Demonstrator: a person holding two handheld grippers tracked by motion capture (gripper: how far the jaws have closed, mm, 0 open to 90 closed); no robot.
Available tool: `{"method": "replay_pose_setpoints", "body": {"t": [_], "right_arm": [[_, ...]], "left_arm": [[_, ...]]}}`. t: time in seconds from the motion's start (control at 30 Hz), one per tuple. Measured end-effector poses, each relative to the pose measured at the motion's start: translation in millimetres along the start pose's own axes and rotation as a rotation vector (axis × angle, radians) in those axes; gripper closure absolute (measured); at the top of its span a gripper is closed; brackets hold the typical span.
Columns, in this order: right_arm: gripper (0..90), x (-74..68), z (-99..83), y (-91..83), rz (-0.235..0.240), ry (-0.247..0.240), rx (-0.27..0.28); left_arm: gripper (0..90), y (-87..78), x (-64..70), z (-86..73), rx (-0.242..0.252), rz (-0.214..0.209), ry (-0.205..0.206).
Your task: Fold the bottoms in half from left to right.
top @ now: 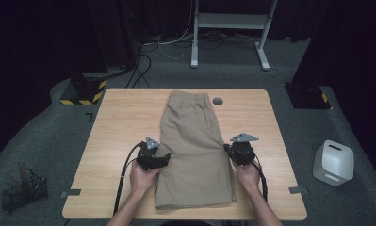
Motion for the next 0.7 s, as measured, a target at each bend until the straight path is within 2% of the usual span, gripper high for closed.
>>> {"method": "replay_pose_setpoints", "body": {"t": [0.1,0.17,0.23,0.33,0.43,0.53,0.63,0.7], "right_arm": [[89.9,2.3,-9.0,17.2,-0.023,-0.009,-0.061],[82.6,0.6,-10.3,17.5,-0.033,0.009,-0.041],[74.1,-1.8,-8.2,11.9,-0.018,0.016,0.003],[65.4,-6.4,-6.3,5.8,-0.023,0.000,0.030],[65.0,-8.2,-11.0,12.9,-0.017,-0.007,-0.013],[66.1,-12.1,-18.5,19.6,-0.016,-0.022,-0.038],[67.5,-17.8,-25.9,15.8,-0.009,-0.030,-0.018],[67.7,-21.2,-31.4,12.0,-0.002,-0.035,-0.013]], "left_arm": [[32.0,1.1,-0.7,1.4,0.001,0.002,-0.003],[32.0,2.3,-0.9,2.6,-0.014,0.014,0.009],[32.2,2.5,0.1,6.0,-0.014,0.019,0.013],[32.8,4.3,1.4,9.7,-0.013,0.029,0.024],[32.8,9.4,1.7,6.7,-0.036,0.032,0.028],[32.5,8.3,3.0,4.3,-0.038,0.037,0.040],[33.4,4.1,6.6,-1.6,-0.031,0.043,0.056],[34.3,-0.8,10.3,-10.1,-0.004,0.036,0.066]]}}
Point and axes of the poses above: each handheld gripper's, and its own axes: y roughly forward along the jaws, z roughly out of its top, x roughly to its right, the point moved 7 cm from there along y, roughly forward along the jaws, and after that the axes turned 10 degrees about -x, right-handed, at the moved point
